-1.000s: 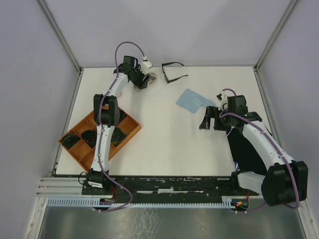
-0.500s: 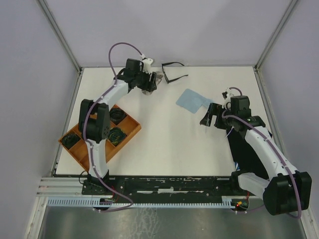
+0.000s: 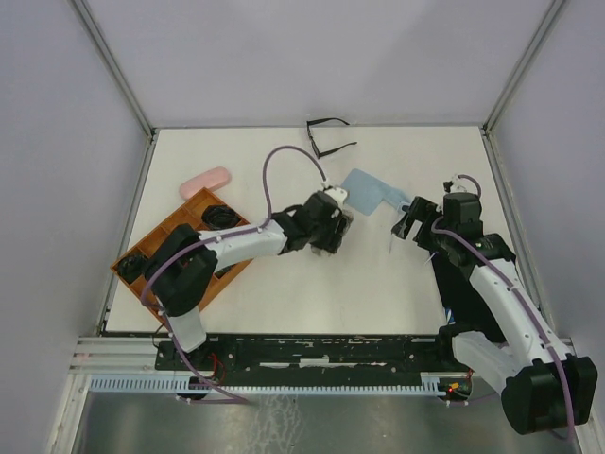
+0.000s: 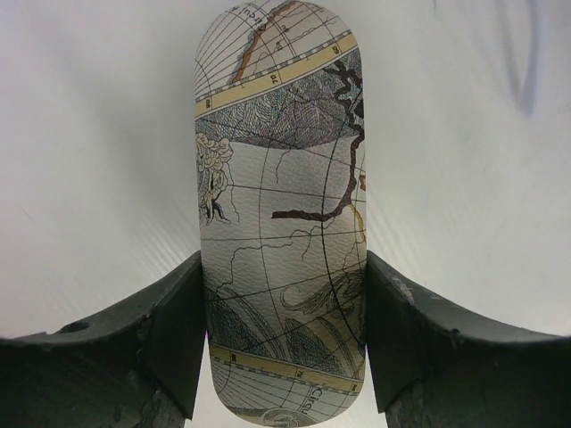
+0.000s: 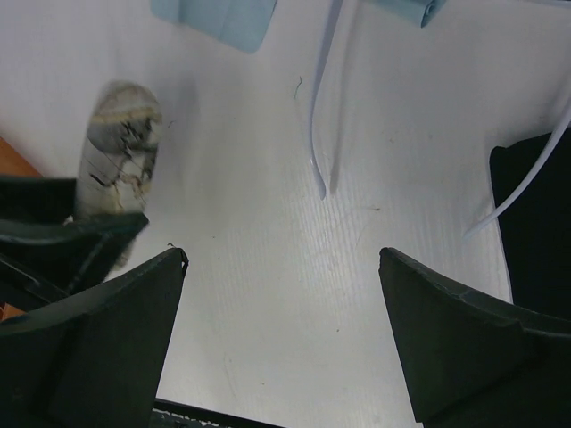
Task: Organize the sunglasses
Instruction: Place the sunglasses case at the center of the board.
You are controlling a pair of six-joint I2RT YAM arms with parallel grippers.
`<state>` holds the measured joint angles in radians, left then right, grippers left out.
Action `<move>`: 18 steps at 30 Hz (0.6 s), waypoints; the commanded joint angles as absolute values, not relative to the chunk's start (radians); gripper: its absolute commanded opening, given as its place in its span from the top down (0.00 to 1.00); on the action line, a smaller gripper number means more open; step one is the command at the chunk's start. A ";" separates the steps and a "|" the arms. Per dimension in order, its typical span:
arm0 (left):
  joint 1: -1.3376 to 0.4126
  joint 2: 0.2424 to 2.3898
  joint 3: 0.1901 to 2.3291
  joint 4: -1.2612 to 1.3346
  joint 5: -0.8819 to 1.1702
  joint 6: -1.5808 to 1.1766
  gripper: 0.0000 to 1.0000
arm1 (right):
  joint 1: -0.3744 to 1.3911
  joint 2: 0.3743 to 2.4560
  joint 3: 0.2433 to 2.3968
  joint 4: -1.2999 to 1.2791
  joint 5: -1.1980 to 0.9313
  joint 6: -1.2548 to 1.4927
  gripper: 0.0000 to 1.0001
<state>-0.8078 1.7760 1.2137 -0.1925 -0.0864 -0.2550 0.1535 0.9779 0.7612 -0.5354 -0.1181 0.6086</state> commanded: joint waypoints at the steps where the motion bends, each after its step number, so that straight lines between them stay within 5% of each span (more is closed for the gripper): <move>1: -0.935 1.667 1.082 -0.149 -0.295 -0.410 0.97 | 0.155 0.926 0.721 -0.512 -0.073 0.625 0.02; 10: -1.119 1.695 0.972 -0.122 -0.412 -0.513 0.97 | 0.155 0.859 0.666 -0.522 -0.111 0.581 0.01; 18: -1.128 1.739 0.955 -0.101 -0.353 -0.492 0.61 | 0.155 0.836 0.659 -0.557 -0.074 0.574 0.01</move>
